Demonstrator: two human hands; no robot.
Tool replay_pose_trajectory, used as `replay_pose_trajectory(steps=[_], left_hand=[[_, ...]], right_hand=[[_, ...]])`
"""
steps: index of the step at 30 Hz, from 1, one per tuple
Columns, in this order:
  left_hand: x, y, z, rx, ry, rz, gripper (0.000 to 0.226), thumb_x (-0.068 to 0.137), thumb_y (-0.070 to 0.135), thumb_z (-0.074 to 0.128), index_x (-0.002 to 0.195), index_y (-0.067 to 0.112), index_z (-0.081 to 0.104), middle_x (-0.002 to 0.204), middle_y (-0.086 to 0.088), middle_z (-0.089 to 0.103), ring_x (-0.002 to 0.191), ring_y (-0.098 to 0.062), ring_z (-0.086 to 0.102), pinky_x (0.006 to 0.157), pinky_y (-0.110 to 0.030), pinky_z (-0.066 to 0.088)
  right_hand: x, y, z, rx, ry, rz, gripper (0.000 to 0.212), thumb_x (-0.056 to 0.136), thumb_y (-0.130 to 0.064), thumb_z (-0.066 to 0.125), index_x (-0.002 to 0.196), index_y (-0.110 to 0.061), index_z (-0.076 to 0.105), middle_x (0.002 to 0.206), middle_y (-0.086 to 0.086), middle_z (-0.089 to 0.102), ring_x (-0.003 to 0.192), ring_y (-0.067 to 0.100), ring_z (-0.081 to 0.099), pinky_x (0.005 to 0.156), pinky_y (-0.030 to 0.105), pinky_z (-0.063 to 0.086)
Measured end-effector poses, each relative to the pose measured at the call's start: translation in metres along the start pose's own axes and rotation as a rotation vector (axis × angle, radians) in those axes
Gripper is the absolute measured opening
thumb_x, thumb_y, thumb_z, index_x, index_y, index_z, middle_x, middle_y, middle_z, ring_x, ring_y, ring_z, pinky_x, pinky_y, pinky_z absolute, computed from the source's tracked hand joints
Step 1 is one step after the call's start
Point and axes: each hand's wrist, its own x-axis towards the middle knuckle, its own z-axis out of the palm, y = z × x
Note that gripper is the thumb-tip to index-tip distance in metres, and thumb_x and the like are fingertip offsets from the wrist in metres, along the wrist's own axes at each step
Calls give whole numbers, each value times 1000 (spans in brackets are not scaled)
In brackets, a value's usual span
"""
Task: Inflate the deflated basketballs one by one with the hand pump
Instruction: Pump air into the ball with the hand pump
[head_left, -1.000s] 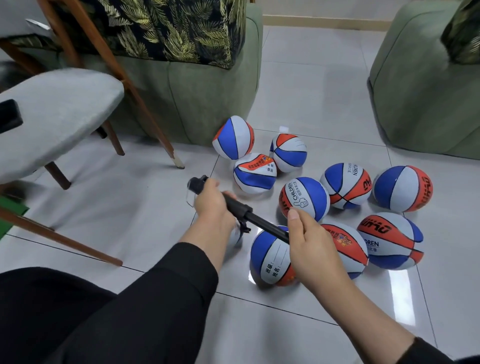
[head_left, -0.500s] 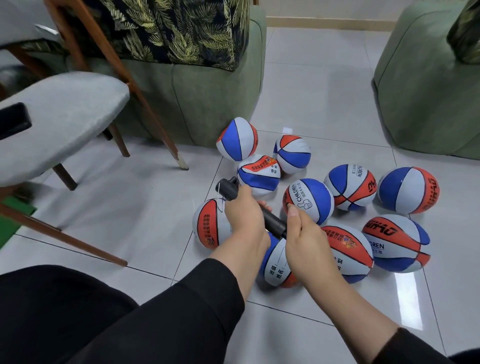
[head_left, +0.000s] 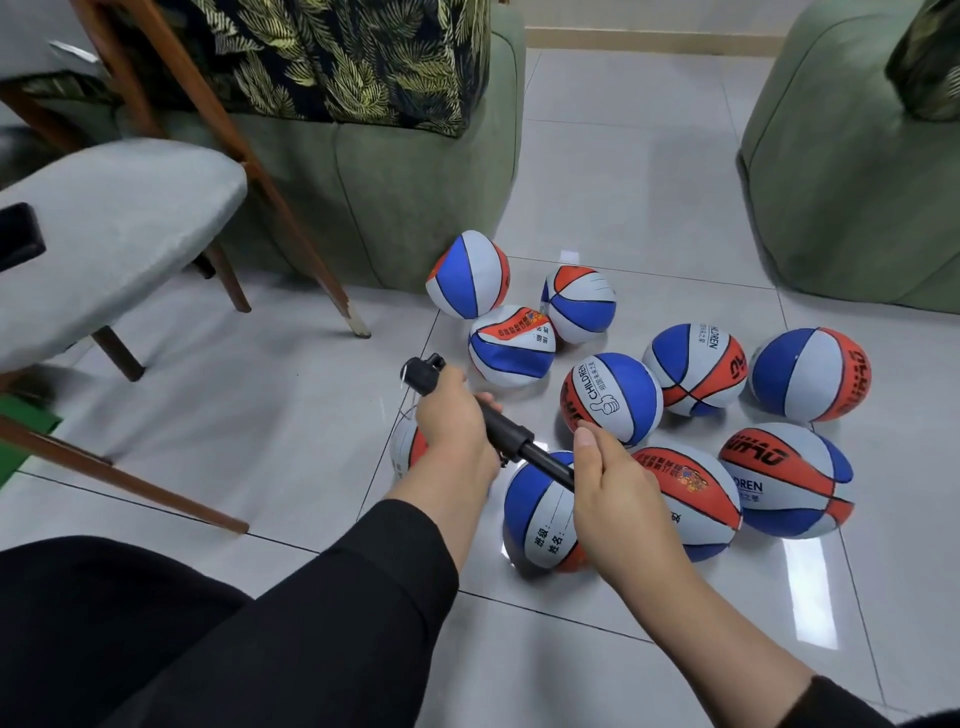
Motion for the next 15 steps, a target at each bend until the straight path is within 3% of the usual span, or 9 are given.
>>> replay_pose_trajectory(steps=[3,6,10,15], left_hand=[[-16,-17,6,24,-39,8,12,95,27,59,96,15,59,50,2,59,49,-15,56,68,-33,52],[-25,-23,9,24,-47,40,13,96,25,58,97,11,60,51,0,58,43,-14,55,62,-30,52],[-20,-13,5,52,-56,56,18,95,26,60,103,10,62,52,0,58,43,-13,56,61,-30,52],[-1,8,-3,-11,-26,29,9,93,21,61,93,13,57,53,-2,56,48,-17,53,62,-32,51]], right_hand=[[5,-4,4,8,30,-12,48,108,-39,28,144,-18,53,133,8,64,123,29,55,98,34,41],[8,-8,7,20,30,-16,48,109,-37,28,147,-19,52,142,6,60,132,27,51,105,32,38],[8,-11,11,-31,-32,-27,49,108,-44,27,148,-25,49,139,5,61,129,28,53,104,37,41],[2,-8,5,-24,-54,-26,50,108,-44,29,152,-26,42,143,3,58,134,26,49,106,37,39]])
